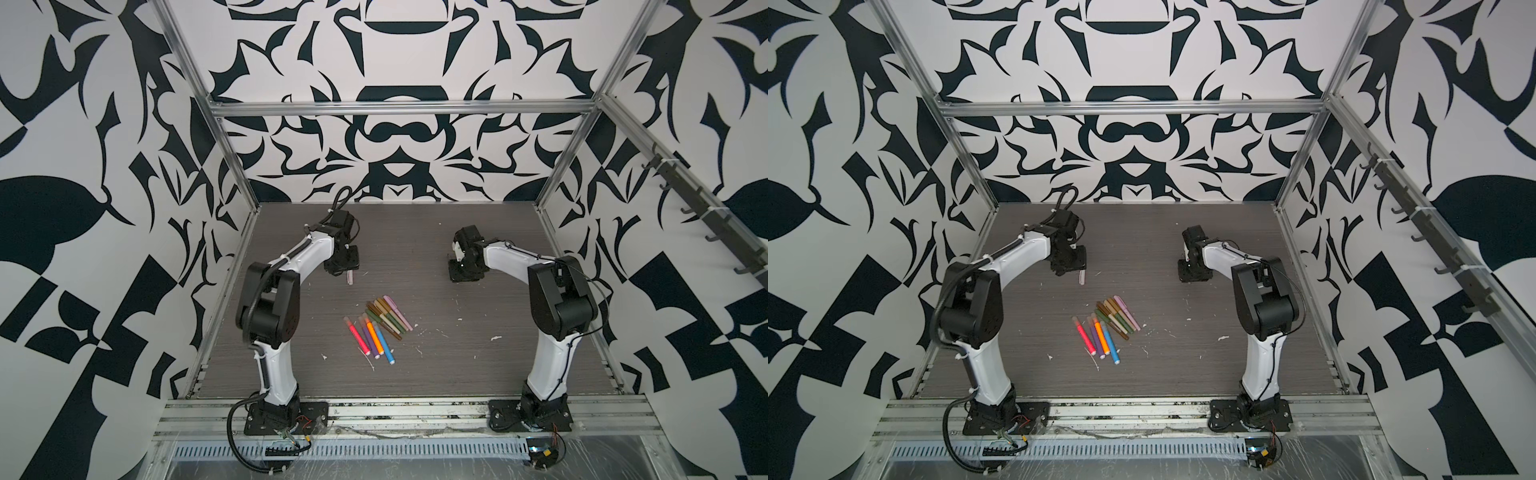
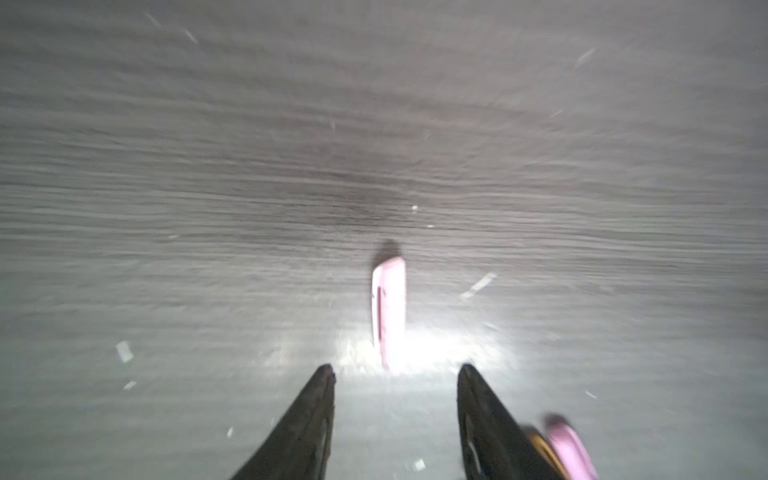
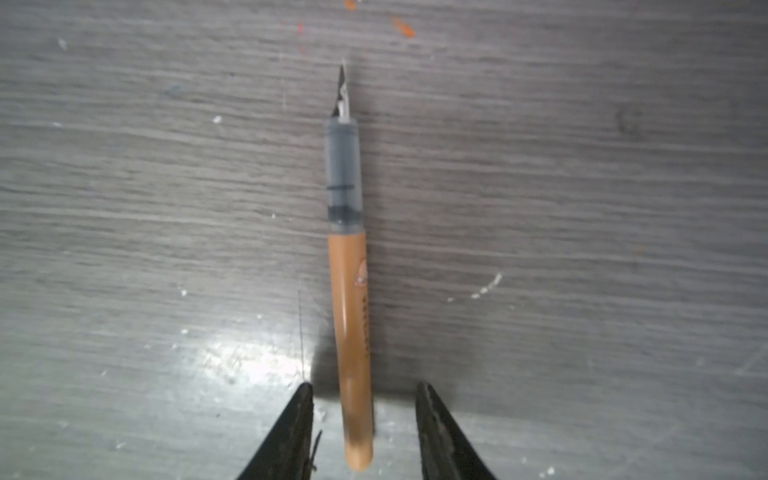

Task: Open the pen caps

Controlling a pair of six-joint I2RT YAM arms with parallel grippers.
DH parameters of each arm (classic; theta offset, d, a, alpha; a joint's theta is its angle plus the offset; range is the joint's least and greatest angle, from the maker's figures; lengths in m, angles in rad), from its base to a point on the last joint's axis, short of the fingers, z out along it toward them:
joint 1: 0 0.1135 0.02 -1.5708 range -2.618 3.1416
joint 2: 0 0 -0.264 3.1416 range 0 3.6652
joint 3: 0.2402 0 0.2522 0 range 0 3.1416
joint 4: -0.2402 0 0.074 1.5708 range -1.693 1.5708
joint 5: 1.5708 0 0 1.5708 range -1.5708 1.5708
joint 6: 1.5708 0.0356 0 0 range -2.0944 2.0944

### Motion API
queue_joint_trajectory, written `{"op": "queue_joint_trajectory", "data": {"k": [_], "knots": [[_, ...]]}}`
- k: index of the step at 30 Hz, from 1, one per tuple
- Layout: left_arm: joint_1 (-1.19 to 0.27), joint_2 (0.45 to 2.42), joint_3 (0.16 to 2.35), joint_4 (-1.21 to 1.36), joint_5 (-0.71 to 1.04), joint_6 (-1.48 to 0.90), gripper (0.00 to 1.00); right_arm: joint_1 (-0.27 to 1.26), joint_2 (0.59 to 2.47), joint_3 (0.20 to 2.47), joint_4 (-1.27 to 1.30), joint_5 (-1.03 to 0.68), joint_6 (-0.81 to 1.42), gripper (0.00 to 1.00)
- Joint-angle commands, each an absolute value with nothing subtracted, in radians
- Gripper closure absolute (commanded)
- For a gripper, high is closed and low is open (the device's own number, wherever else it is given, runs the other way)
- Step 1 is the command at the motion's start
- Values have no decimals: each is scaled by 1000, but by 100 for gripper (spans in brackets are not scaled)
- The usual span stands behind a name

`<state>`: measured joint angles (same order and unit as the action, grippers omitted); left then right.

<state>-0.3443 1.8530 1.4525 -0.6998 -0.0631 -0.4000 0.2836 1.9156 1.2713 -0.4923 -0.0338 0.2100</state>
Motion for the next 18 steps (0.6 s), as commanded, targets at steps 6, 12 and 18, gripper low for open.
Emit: {"op": "queue_joint_trajectory", "data": {"k": [6, 12, 18], "knots": [[-446, 1615, 1401, -446, -32, -472, 46, 284, 1511, 1059, -404, -185, 287, 56], [-406, 1555, 1316, -45, -134, -653, 47, 287, 1314, 861, -250, -418, 420, 57], [-409, 1699, 1488, -50, -259, -672, 54, 302, 1291, 807, -261, -543, 508, 59]]}}
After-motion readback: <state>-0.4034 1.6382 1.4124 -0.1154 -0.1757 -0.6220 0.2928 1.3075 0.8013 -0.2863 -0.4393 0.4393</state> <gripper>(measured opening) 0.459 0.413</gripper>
